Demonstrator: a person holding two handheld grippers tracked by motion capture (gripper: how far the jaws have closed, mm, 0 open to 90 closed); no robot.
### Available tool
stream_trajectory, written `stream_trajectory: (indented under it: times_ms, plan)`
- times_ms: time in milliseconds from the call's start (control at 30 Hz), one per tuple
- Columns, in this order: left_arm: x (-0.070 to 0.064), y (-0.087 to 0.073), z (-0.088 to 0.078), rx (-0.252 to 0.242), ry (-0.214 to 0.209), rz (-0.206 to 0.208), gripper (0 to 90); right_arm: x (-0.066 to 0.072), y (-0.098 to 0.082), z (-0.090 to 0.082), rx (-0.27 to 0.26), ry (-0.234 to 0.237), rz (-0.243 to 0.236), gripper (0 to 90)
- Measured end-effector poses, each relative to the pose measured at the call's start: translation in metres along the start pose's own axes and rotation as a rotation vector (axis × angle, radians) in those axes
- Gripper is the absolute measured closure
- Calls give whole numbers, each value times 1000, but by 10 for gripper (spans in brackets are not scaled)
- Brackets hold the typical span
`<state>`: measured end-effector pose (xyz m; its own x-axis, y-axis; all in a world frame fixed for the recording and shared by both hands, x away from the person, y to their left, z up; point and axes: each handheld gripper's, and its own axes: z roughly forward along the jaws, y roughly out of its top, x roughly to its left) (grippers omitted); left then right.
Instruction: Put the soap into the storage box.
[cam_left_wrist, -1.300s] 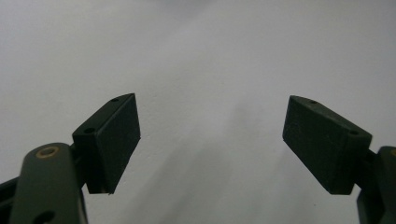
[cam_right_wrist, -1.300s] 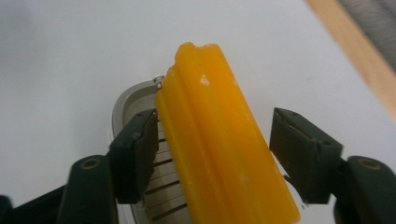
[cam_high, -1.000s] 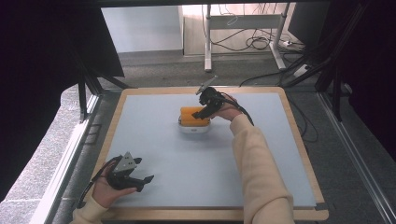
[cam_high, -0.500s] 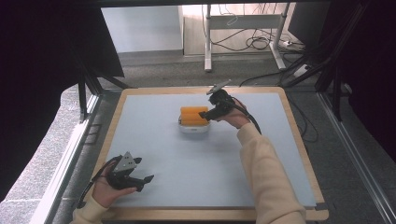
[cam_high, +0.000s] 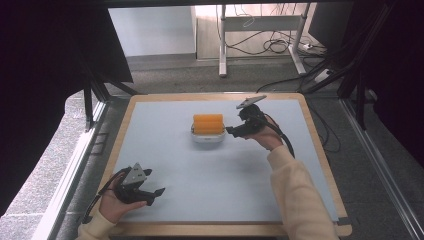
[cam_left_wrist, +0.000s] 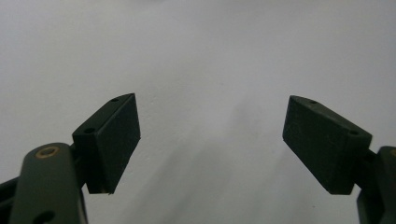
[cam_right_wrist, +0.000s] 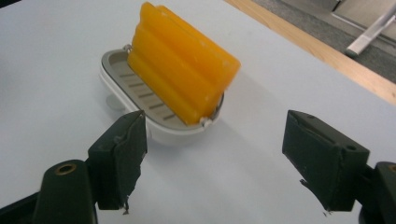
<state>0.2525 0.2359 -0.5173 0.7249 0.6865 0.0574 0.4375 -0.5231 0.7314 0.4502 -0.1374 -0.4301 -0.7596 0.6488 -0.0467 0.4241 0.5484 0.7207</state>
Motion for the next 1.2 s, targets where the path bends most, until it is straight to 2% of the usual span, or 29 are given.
stream_trajectory:
  times_ms: [33,67,133,167,267,300,333,367,400,433,500,533,567,600,633,667,700,733,767,800,833,1000,1200]
  plan:
    - [0,0,0,0,0,-1,191,0,-3,-4,-9,-3,5,222]
    - [0,0,0,1,1,0,191,-1,-11,-15,-30,7,33,222]
    - [0,0,0,1,1,0,191,-1,-13,-18,-35,8,39,222]
    - [0,0,0,1,2,-1,191,-1,-21,-27,-38,3,44,221]
    - [0,0,0,1,3,-1,191,0,-30,-35,-54,6,51,220]
    - [0,0,0,0,3,-1,191,1,-40,-43,-64,4,63,222]
    - [0,0,0,0,3,-1,191,1,-40,-43,-64,4,63,222]
    - [0,0,0,0,4,0,191,4,-51,-48,-55,11,75,224]
    - [0,0,0,0,4,0,191,4,-51,-48,-55,11,75,224]
    - [0,0,0,0,4,0,191,8,-63,-52,-36,-4,79,224]
    - [0,0,0,-2,4,2,191,11,-75,-57,-25,-8,91,224]
    - [0,0,0,-2,4,2,191,11,-75,-57,-25,-8,91,224]
    - [0,1,0,-1,4,4,191,14,-86,-62,-22,-19,97,224]
    - [0,1,0,-1,4,4,191,14,-86,-62,-22,-19,97,224]
    - [0,0,1,-1,4,4,191,17,-97,-67,-29,-21,110,224]
    - [0,0,1,-1,4,4,191,17,-97,-67,-29,-21,110,224]
    - [0,0,1,-5,5,1,191,19,-108,-71,-31,-20,117,224]
    - [0,0,1,-5,5,1,191,19,-108,-71,-31,-20,117,224]
    - [0,0,1,-4,4,0,191,22,-119,-74,-31,-23,126,224]
    - [0,0,1,-5,4,-2,191,22,-119,-74,-31,-23,126,224]
    - [0,1,1,-5,3,-1,191,25,-129,-75,-24,-28,134,224]
    - [1,1,1,-5,4,1,191,27,-142,-75,1,-45,137,224]
    - [2,1,0,-10,5,0,191,28,-139,-76,-26,-70,124,224]
